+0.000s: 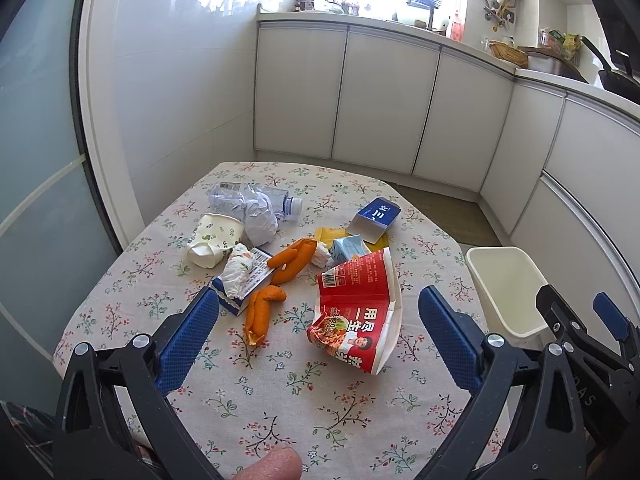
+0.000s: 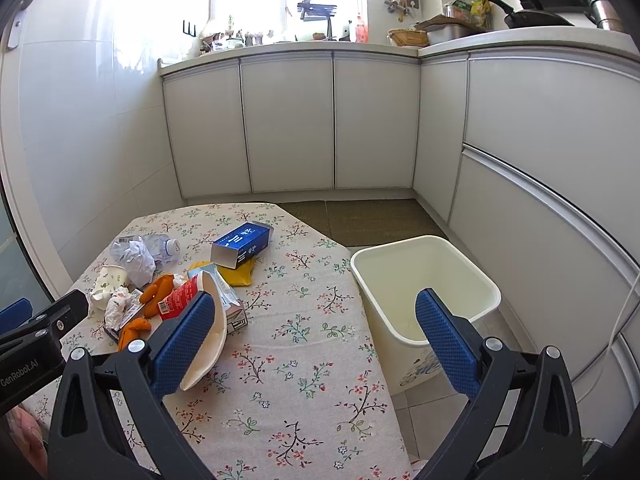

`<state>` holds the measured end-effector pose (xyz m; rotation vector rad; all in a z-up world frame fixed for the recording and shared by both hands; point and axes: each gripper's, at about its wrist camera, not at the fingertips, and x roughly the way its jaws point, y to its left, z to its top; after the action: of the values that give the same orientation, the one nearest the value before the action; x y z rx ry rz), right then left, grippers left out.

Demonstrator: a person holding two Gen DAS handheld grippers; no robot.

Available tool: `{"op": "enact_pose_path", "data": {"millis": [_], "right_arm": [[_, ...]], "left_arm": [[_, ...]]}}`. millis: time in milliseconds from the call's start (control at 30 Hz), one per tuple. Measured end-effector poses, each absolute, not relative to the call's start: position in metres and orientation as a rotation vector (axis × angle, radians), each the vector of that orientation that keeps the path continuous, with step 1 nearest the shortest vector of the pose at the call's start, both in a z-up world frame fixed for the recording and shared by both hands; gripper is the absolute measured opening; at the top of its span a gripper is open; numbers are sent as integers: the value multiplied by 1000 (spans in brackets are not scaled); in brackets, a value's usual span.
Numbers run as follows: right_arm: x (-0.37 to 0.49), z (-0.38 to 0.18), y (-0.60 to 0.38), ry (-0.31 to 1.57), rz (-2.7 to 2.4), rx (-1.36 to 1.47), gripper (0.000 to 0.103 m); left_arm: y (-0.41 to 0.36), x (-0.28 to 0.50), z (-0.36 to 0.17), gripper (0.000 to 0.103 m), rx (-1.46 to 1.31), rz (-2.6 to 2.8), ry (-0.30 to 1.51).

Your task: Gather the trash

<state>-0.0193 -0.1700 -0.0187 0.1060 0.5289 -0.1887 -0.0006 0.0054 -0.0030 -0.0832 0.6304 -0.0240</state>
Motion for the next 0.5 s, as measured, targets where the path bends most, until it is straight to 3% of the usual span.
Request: {"op": "enact_pose_path", "data": {"millis": [500], "right_arm": [[-19,-20,-169,534,-187,109,98]], "left_arm": [[9,-1,-5,96,-87,-24,631]]}}
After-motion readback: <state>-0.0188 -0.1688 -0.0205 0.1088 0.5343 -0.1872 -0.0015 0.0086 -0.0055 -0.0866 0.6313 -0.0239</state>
